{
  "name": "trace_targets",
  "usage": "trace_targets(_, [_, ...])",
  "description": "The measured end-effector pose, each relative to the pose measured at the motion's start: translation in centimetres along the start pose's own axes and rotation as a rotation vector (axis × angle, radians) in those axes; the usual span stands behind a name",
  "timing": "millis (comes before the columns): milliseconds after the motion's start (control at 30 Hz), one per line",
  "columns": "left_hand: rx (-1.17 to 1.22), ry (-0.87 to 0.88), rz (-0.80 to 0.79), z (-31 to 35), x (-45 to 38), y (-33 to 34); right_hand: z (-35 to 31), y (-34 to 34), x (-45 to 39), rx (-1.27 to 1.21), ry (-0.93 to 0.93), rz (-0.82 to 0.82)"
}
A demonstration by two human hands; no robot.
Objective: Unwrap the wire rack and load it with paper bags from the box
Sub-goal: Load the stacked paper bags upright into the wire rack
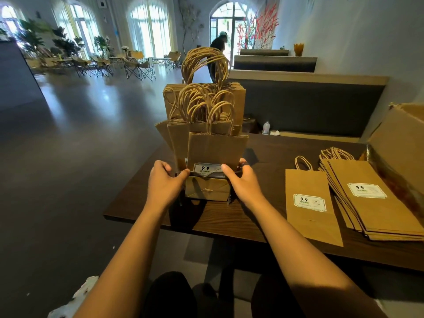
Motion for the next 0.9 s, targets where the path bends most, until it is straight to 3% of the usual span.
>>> trace_targets(233, [-0.002,0.231,0.244,4.4,3.9,0.3,-1.4,-1.7,1.4,0.019,-0.066,-0.009])
trace_targets(433, [-0.01,0.383,0.178,7.4,6.1,4.5,-0.6,-5.0,1.6,0.002,-0.056,0.062])
trace_targets(567, [0.006,0.422,0.019,8.3,7.4,9.3,1.2,-10.4,1.7,0.107,0.046,0.239])
trace_targets(733, [0.031,0.299,-0.411,6.8,9.1,18.2,5.1,-17.7,1.6,0.799,0.228,0.446])
trace_targets(833, [0.025,0.245,-0.586,5.4,10.6,22.7,7.8,-20.2,2.1,1.011,0.394,0.431])
trace_targets(900, [-0.001,0.253,-0.612,5.3,11.1,24.5,9.9,-20.1,2.6,1.053,0.477,0.365])
Point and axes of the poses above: each hand's wrist, its own x-axis away from the middle knuckle, its own y-axis out of the palm, z = x × y, the point moved 7 cm from there along -x, towards the middle knuckle, and after that the axes turned 10 degrees about y, right-handed, at the moved point
